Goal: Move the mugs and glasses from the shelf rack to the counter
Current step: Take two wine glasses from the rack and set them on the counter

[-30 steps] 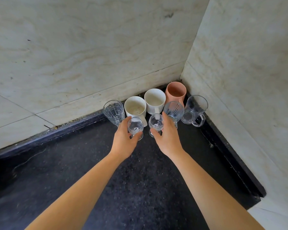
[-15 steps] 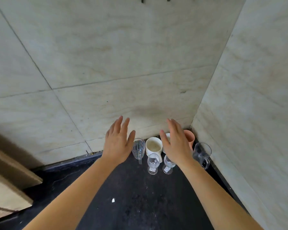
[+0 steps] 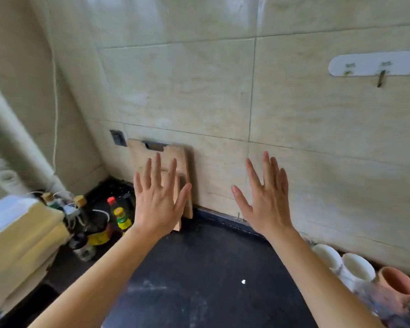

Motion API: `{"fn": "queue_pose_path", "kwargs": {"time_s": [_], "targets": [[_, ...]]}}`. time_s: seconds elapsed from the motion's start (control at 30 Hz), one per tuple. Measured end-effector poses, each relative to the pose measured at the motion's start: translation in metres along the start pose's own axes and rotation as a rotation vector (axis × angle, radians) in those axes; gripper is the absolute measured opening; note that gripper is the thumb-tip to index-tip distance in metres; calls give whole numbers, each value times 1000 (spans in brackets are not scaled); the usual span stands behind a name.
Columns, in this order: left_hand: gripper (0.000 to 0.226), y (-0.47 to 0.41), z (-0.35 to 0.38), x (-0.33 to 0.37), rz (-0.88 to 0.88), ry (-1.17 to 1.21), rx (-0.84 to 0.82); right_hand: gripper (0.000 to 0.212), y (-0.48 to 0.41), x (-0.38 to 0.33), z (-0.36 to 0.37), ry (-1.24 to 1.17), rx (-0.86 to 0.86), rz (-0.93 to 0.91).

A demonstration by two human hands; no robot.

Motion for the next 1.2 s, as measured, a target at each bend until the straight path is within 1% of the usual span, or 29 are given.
{"fn": "queue_pose_path", "kwargs": {"time_s": [0.1, 0.17, 0.27, 0.37, 0.5, 0.53, 0.73, 0.8, 0.9, 0.97, 1.2], "targets": [[73, 67, -35, -76, -176, -129, -25, 73, 11, -89, 41, -149, -88, -123], [73, 114, -69, -129, -287, -198, -29, 73, 26, -166, 59, -249, -148, -221], [73, 179, -137, -203, -415, -282, 26, 73, 54, -282, 68, -369, -206, -379], [73, 255, -215, -266, -572, -358, 130, 75, 89, -398, 57, -468, -235, -549], [74, 356, -300, -326, -721, -412, 235, 74, 134, -528, 40, -573, -247, -695], [74, 393, -325, -346, -763, -441, 251, 73, 155, -572, 34, -602, -254, -737], [76, 592, -459, -447, -998, -579, 296, 76, 304, -821, -3, -705, -333, -984], [78, 646, -494, -471, -1063, -622, 287, 75, 349, -884, -19, -745, -351, -1041], [79, 716, -544, -504, -1168, -666, 295, 75, 408, -962, -40, -797, -386, -1124], [78, 750, -566, -521, -1203, -684, 302, 75, 436, -1003, -50, -820, -395, -1172], [76, 828, -615, -587, -1279, -755, 347, 73, 504, -1126, -58, -914, -420, -1273]]}}
Point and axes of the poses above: each hand's wrist, its own y-axis away from the middle knuckle, its own z-axis out of the palm, x = y × z, the point moved 9 cm from there along -y, towards the middle knuckle, and after that the axes turned 1 degree about x, right-handed, at the moved point
